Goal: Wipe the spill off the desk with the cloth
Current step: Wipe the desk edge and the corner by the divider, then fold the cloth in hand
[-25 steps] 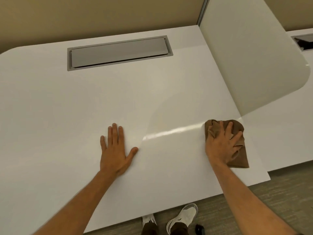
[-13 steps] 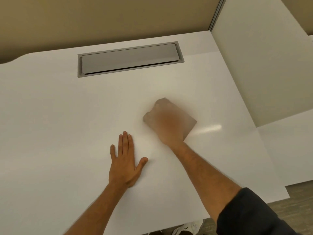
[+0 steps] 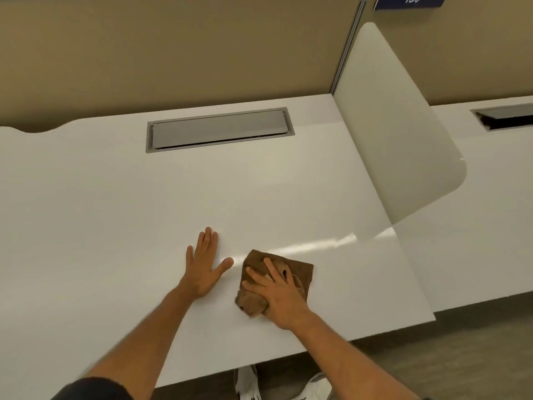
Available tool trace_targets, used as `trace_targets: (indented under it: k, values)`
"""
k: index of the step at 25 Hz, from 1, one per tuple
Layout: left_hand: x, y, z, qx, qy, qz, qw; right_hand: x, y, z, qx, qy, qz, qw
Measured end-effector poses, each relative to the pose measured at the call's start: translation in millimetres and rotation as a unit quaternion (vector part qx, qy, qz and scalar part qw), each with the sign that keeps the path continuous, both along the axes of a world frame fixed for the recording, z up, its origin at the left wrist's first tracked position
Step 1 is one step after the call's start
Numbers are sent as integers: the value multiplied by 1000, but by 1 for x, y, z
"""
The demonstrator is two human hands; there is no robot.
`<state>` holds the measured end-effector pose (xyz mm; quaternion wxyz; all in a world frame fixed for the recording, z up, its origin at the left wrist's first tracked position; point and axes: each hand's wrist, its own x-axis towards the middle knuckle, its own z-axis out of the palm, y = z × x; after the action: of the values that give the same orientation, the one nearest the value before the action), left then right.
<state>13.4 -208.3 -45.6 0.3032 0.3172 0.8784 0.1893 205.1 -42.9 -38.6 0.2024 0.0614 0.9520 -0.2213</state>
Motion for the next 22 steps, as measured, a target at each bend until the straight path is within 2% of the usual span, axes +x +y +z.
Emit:
trace_targets:
  k: [2, 6, 8, 9, 11, 13, 15, 19, 22]
  values:
    - [0, -6, 20, -42, -53, -1, 998, 32, 4, 13, -15, -45, -24, 999]
    - [57, -26, 56, -42, -66, -26, 997, 86, 20, 50, -37, -143, -115, 982]
    - [94, -32, 71, -36, -64, -50, 996, 112, 26, 71, -84, -150, -132, 976]
    - [108, -33, 79, -33, -57, -60, 996, 125, 29, 81, -138, -136, -165, 967]
    - [133, -32, 95, -21, -56, -62, 996, 150, 33, 102, -266, -80, -289, 916]
    - [154, -31, 108, 3, -67, -47, 997, 167, 40, 124, -318, -20, -406, 856]
    - [176, -24, 122, 28, -82, -19, 996, 179, 52, 149, -353, 10, -469, 809]
    - [215, 9, 157, 93, -144, 74, 982, 197, 69, 199, -466, 67, -512, 718]
    - [232, 38, 186, 175, -238, 137, 946, 207, 75, 229, -571, 95, -490, 652]
